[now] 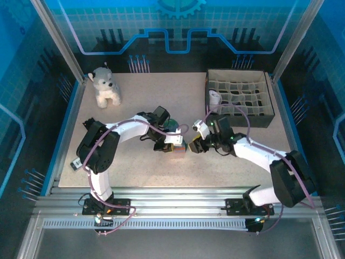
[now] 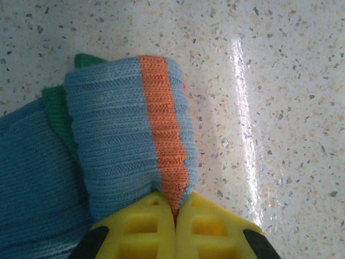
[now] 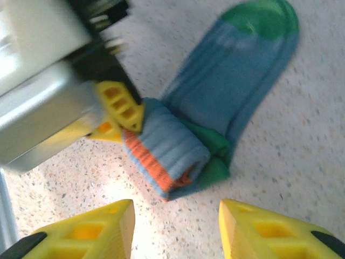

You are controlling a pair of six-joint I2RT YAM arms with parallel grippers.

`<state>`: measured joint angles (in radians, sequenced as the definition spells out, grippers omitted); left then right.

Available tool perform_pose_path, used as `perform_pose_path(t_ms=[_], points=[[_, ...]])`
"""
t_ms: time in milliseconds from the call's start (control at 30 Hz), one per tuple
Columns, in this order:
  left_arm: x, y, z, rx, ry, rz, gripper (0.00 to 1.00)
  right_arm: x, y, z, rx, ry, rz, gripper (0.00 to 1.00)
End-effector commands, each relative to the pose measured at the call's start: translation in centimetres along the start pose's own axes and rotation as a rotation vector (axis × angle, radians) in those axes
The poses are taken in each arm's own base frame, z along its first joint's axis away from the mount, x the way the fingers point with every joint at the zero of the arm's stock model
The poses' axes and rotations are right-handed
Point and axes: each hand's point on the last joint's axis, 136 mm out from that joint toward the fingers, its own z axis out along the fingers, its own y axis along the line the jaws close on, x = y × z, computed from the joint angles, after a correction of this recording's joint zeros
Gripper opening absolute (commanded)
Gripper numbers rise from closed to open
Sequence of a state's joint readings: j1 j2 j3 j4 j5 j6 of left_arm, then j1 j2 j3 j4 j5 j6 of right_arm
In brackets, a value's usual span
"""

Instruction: Roll the socks

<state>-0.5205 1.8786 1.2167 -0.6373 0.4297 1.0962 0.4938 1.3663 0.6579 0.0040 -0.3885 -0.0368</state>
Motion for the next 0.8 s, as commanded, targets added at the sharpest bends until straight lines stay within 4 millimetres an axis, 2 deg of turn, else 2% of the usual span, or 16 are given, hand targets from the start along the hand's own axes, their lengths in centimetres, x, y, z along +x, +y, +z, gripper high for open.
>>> perform_pose_path(t_ms=[0, 133, 267, 767], points=[[0.4, -1.7, -0.3, 0.140, -0.001, -0.118, 0.00, -2.8, 2.4, -0.2, 0.009, -0.212, -0.315, 0.46], [0.3, -1.1, -0.6, 0.178, 0.000, -0.159, 0.00, -1.7, 4.5, 0.4, 0.025, -0.276, -0.527, 0.50], [0.3, -0.8, -0.6, 0.213, 0.007, -0.187, 0.00, -0.3, 5.0, 2.1, 0.014, -0.220, -0.575, 0.52], [0.0, -0.2, -1.1, 0.288, 0.002, -0.232, 0.00, 0.0, 2.4, 5.4, 0.095, -0.247, -0.594, 0.59]])
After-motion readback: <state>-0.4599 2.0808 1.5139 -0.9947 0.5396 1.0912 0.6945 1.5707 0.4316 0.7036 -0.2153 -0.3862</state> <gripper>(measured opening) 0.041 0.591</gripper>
